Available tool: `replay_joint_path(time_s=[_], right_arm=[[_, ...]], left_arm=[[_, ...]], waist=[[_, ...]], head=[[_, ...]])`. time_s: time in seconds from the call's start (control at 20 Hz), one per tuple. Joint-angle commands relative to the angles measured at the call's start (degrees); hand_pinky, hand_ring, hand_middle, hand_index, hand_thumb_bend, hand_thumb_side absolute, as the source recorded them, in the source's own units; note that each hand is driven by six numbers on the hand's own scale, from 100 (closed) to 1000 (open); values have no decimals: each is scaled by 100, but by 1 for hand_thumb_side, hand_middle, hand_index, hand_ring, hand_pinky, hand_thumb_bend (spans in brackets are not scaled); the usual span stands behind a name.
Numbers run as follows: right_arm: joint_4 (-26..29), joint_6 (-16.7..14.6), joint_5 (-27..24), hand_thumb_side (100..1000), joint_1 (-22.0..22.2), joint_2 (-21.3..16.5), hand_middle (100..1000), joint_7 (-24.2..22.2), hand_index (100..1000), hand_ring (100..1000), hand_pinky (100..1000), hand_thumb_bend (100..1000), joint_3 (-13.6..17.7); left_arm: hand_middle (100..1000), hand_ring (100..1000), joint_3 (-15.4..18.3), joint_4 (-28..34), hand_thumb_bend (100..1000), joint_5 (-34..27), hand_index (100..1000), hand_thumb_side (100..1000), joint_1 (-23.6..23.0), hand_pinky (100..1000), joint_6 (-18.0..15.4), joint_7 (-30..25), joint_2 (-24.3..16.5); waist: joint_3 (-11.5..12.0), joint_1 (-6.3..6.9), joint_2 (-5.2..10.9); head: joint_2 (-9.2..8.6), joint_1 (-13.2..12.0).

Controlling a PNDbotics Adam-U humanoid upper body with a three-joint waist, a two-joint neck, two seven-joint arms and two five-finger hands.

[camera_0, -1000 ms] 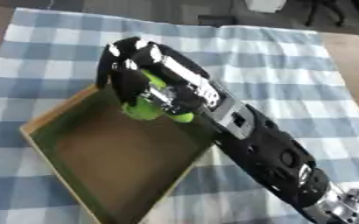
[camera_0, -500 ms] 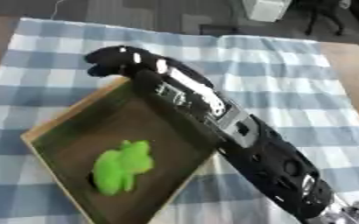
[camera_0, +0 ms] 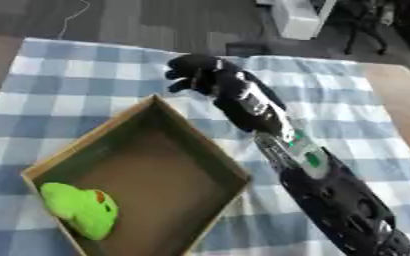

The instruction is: Pick up objects on the table and place them in the box.

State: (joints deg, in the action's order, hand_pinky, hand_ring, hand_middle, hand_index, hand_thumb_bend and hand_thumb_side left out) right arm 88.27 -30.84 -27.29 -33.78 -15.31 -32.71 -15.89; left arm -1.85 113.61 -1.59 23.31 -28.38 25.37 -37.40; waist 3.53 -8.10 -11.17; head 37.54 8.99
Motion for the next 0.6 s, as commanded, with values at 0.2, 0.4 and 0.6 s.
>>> replay_joint_path(time_s=[0.2,0.4,0.6], right_arm=[[1701,100,-941,896,446,-193,754,1374,815,760,642,100,1293],[2562,182,-1030,884,476,6,722,2795,783,691,608,100,1832],[2628,5,-1212,869,339,149,674,3507,736,615,561,100,2012]], left_arm=[[705,640,99,98,490,87,815,727,-153,322,187,-6,-67],[705,640,34,98,496,155,816,727,-260,278,277,-75,-17],[705,640,14,98,497,183,815,726,-326,250,304,-102,8]], waist=[[-139,69,54],[-240,126,78],[-322,182,91]], head=[[-188,-200],[281,-111],[604,-198]])
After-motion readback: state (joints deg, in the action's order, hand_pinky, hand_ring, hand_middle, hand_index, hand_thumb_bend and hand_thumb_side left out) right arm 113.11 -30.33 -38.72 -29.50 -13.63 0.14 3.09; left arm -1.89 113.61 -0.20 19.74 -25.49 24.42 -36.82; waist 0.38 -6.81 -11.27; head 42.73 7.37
